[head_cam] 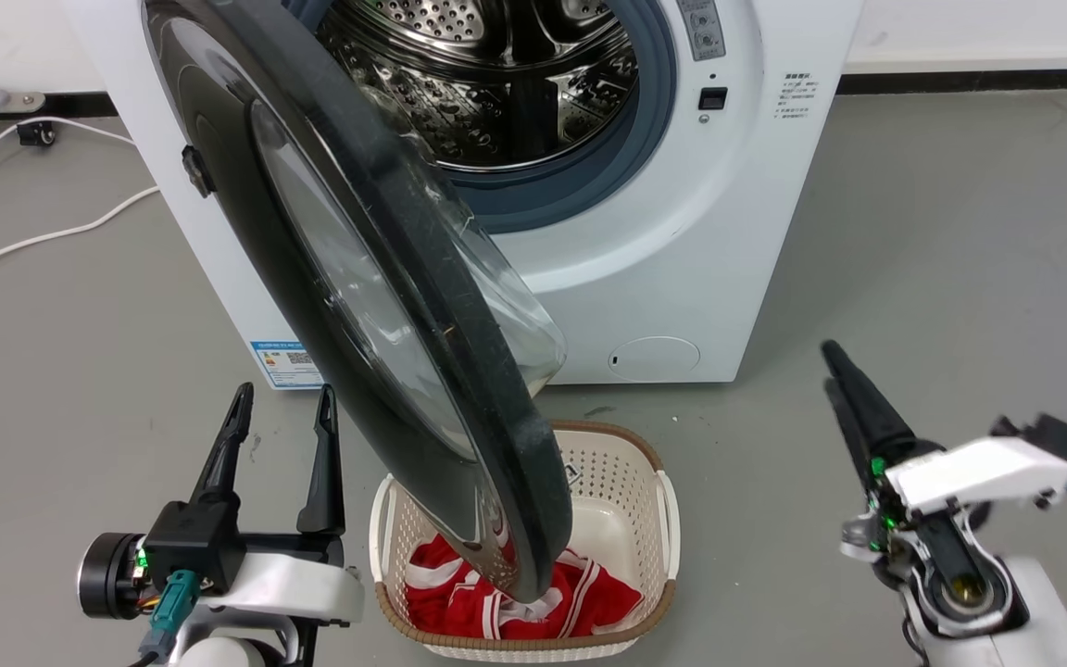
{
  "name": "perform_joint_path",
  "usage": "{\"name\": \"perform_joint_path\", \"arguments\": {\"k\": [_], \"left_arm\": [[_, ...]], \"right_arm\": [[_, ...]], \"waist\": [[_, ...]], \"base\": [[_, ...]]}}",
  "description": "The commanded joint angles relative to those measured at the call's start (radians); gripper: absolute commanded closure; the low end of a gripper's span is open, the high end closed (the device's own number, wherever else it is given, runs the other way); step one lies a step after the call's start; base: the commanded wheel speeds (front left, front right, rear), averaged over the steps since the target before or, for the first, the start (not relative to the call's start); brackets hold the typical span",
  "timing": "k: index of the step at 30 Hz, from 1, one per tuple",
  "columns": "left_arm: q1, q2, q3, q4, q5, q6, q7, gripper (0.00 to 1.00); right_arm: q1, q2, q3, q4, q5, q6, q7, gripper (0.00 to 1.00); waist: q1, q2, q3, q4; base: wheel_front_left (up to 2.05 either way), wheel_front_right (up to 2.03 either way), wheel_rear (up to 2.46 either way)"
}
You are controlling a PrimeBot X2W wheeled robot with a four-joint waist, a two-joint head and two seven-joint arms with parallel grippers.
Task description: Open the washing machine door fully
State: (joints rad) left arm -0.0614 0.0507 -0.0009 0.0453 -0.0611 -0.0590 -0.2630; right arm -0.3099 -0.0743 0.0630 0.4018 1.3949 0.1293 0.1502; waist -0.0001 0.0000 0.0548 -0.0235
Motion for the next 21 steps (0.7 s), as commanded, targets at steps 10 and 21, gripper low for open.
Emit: {"name": "perform_joint_path", "arguments": {"k": [10, 21], "left_arm": [[0.016, -0.001, 0.017, 0.002, 0.013, -0.009, -0.003, 0.00], [0.008, 0.000, 0.032, -0.004, 0.023, -0.012, -0.003, 0.00]], "right_arm": [[0.151, -0.056, -0.027, -0.140, -0.482, 0.002, -0.327, 0.00], [0.209, -0.002, -0.164, -0.409, -1.211, 0.001, -0.379, 0.00]], "waist": [[0.0001, 0.0000, -0.012, -0.009], [0.0001, 0.0000, -0.013, -0.009]], "base": [[0.00, 0.00, 0.00], [0.00, 0.00, 0.00]]}}
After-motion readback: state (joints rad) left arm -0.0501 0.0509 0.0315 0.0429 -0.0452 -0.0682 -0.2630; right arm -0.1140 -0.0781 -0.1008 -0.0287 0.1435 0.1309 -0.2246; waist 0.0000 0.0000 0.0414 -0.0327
